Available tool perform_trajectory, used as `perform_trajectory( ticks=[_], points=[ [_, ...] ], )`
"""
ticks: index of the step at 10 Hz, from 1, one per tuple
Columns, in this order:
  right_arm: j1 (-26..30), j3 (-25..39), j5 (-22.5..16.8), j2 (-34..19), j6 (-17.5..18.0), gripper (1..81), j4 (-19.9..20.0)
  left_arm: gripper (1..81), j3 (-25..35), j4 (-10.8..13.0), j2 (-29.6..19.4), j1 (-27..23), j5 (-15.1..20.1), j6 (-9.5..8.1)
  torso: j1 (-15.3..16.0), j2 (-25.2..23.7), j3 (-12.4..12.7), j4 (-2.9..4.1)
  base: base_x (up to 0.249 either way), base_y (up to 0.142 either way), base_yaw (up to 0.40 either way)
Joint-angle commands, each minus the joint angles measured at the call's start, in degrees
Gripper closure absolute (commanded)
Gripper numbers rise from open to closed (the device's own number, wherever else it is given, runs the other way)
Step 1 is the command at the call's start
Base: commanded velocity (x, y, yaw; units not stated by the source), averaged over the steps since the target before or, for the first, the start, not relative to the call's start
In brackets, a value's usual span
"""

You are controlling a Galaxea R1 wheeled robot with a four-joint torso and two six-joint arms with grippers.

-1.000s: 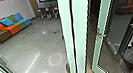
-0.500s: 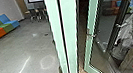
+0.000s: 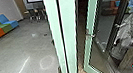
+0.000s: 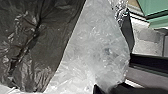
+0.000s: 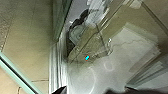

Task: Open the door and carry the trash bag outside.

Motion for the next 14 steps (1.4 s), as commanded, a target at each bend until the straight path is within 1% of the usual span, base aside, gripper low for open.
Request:
perform_trajectory(
  ticks=[1,3,5,7,8,11,13,14],
  points=[
    [8.6,-0.5,-2.0,-3.2,-1.0,1.0,-5.1,81.1,0.7,0.3,-0.1,-1.0,3.8,0.10,0.0,0.0,0.0,0.00,0.000,0.000,0.000],
    [13.6,5.5,-3.1,-3.2,-1.0,1.0,-5.6,81.1,0.7,-0.1,-0.3,-1.1,3.7,0.01,0.0,0.0,0.0,0.00,0.000,0.000,0.000],
    [16.2,6.5,-6.9,0.0,-1.3,1.0,-5.7,81.1,0.7,-0.2,-0.1,-1.0,3.0,0.01,0.0,0.0,0.0,0.00,0.000,0.000,0.000],
    [18.0,5.1,-8.4,3.4,-3.2,1.0,-5.6,81.1,1.1,-0.3,-0.5,-0.8,2.9,-0.17,0.0,0.0,0.0,0.00,0.000,0.000,0.000],
    [19.2,2.4,-8.8,5.4,-4.9,1.0,-5.7,81.1,1.4,-0.3,-0.6,-0.9,2.9,-0.25,0.0,0.0,0.0,0.00,0.000,0.000,0.000],
    [24.5,-8.3,-8.6,10.1,-12.0,1.0,-6.9,81.1,3.0,-0.3,-1.3,-0.9,2.9,-0.25,0.0,0.0,0.0,0.00,0.000,0.000,0.000],
    [26.9,-17.3,-7.1,12.5,-17.2,1.0,-7.4,81.1,3.1,-0.3,-1.5,-0.9,2.9,-0.25,0.0,0.0,0.0,0.00,0.000,0.000,0.000],
    [27.7,-22.4,-3.6,13.7,-19.0,1.0,-7.4,81.1,3.0,-0.4,-1.5,-0.9,2.9,-0.34,0.0,0.0,0.0,0.00,0.000,0.000,0.000]
  ],
)
